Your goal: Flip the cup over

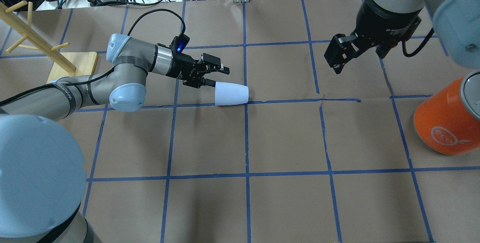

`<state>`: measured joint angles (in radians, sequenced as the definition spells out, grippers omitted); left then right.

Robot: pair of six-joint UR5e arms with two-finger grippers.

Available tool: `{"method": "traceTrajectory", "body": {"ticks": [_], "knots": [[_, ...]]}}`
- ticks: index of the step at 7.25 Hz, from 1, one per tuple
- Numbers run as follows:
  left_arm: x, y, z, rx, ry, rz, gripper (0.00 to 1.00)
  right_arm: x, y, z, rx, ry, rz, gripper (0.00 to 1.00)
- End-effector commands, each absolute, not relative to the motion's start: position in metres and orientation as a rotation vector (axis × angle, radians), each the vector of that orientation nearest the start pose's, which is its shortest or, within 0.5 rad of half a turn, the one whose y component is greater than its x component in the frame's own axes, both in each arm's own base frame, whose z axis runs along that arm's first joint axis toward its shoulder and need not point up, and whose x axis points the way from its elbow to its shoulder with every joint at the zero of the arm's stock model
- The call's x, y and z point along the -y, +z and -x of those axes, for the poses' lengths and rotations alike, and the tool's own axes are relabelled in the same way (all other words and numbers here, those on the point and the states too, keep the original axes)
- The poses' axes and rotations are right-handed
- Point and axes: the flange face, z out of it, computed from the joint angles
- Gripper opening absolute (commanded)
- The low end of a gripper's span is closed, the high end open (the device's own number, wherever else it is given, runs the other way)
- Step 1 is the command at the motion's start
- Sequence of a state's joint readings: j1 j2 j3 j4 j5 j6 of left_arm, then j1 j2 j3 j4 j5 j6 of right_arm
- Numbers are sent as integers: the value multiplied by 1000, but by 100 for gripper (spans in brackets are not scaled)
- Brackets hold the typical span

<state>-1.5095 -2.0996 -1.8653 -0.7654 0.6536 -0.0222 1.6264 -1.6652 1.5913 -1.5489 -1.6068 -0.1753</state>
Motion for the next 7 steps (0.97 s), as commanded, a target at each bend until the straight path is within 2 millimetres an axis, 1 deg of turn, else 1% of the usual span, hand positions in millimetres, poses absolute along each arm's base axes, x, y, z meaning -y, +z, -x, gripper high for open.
{"method": "traceTrajectory", "body": {"ticks": [1, 2, 3, 4, 6, 7], "knots": [[591, 178, 181, 2226, -9, -106, 91, 444, 524, -158, -3141, -101, 104, 100], [590, 181, 181, 2226, -6, -106, 91, 446, 524, -159, -3130, -122, -8, 100], [588, 179, 181, 2228, -15, -110, 92, 446, 523, -159, -3132, -127, -21, 100], [584, 173, 181, 2227, -32, -118, 94, 445, 524, -160, -3129, -131, -24, 100], [570, 166, 183, 2224, -77, -160, 98, 446, 524, -160, -3128, -136, -21, 100], [567, 163, 184, 2220, -106, -201, 97, 449, 523, -162, -3118, -154, -16, 100]]}}
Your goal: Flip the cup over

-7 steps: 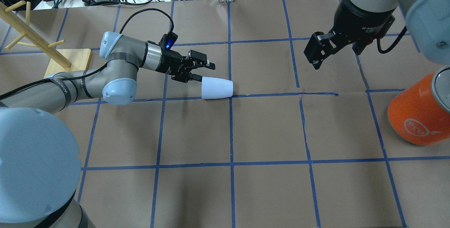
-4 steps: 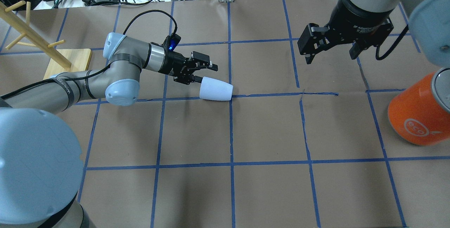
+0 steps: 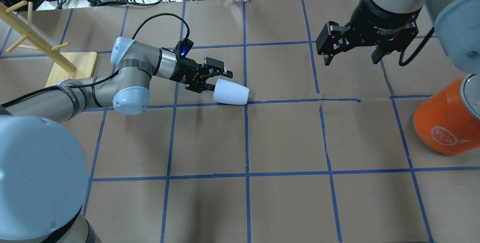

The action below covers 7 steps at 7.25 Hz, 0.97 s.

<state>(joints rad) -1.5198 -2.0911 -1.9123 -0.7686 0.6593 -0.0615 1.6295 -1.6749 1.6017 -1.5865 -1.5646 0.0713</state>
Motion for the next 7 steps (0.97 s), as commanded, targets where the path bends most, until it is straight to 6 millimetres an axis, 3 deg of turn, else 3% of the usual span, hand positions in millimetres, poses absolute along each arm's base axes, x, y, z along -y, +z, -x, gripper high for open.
{"method": "traceTrajectory", "body": {"ticks": [1, 2, 4, 5, 6, 7], "knots": [[565, 161, 191, 2220, -122, -208, 86, 453, 523, -163, -3102, -178, -12, 100], [567, 165, 193, 2220, -121, -214, 63, 453, 523, -164, -3093, -177, -2, 100], [572, 176, 194, 2218, -101, -234, 32, 453, 523, -164, -3093, -177, -4, 100], [572, 175, 194, 2221, -101, -233, 10, 453, 523, -164, -3093, -174, -4, 100], [573, 177, 191, 2262, -88, -233, 0, 452, 523, -164, -3094, -177, -4, 100], [575, 182, 191, 2266, -88, -262, 0, 452, 523, -164, -3096, -175, -4, 100]]}}
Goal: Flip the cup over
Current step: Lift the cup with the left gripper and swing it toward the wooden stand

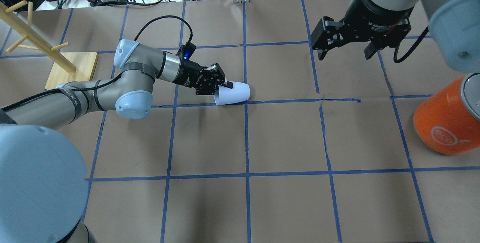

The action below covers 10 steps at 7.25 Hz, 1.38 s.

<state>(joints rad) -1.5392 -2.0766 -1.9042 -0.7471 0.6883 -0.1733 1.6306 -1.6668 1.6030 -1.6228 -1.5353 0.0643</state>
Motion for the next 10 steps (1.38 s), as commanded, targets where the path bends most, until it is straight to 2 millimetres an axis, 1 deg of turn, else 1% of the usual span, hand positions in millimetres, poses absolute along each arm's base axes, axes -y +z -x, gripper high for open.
{"method": "traceTrajectory", "body": {"ticks": [1, 2, 3, 4, 5, 6, 7, 8, 9, 10], "knots": [[584, 201, 194, 2259, -66, -291, 0, 452, 523, -164, -3096, -175, -6, 100], [586, 226, 199, 2258, -38, -301, 0, 452, 523, -164, -3094, -174, -6, 100], [586, 245, 198, 2256, -5, -297, 0, 452, 523, -164, -3094, -174, -6, 100], [588, 261, 194, 2290, 27, -319, 0, 452, 524, -164, -3094, -177, -6, 100], [596, 278, 185, 2427, 117, -329, 0, 452, 523, -164, -3096, -175, -6, 100], [601, 294, 180, 2480, 113, -336, 0, 452, 523, -164, -3096, -172, -9, 100], [608, 308, 166, 2611, 146, -312, 0, 452, 523, -164, -3096, -175, -9, 100], [609, 322, 152, 2772, 152, -321, 0, 452, 523, -164, -3096, -175, -11, 100], [613, 341, 140, 2905, 173, -211, 0, 452, 523, -164, -3096, -175, -11, 100], [619, 348, 125, 3018, 164, -140, 0, 452, 523, -164, -3096, -175, -11, 100]]}}
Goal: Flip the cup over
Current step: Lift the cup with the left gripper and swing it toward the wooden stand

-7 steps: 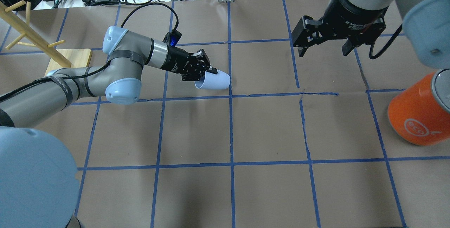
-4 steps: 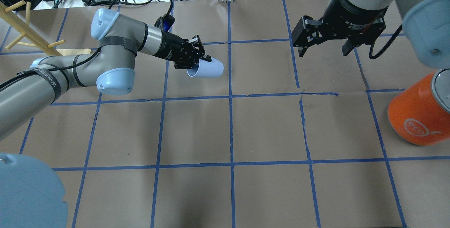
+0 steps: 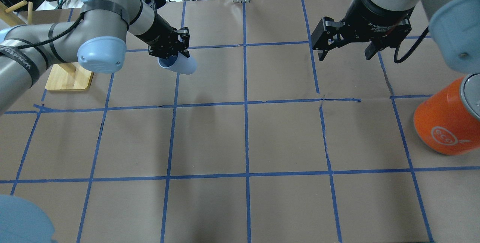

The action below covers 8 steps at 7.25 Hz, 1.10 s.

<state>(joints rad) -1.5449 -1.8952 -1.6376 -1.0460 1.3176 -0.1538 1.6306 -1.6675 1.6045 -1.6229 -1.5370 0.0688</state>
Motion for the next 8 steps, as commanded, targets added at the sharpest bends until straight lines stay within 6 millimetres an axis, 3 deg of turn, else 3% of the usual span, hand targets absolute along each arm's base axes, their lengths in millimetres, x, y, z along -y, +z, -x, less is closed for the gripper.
{"method": "traceTrajectory", "body": {"ticks": [1, 2, 4, 7, 8], "knots": [[634, 345, 98, -3209, -181, 187, 0, 452, 523, -164, -3096, -175, -11, 100], [641, 335, 73, -3096, -170, 73, 0, 452, 523, -164, -3096, -175, -11, 100], [656, 306, 46, -3077, -139, 27, 0, 452, 523, -164, -3095, -177, -11, 100], [670, 263, 43, -3071, -126, 37, 1, 452, 523, -164, -3095, -177, -14, 100], [669, 257, 42, -3072, -111, 41, 1, 452, 523, -164, -3095, -177, -14, 100]]}}
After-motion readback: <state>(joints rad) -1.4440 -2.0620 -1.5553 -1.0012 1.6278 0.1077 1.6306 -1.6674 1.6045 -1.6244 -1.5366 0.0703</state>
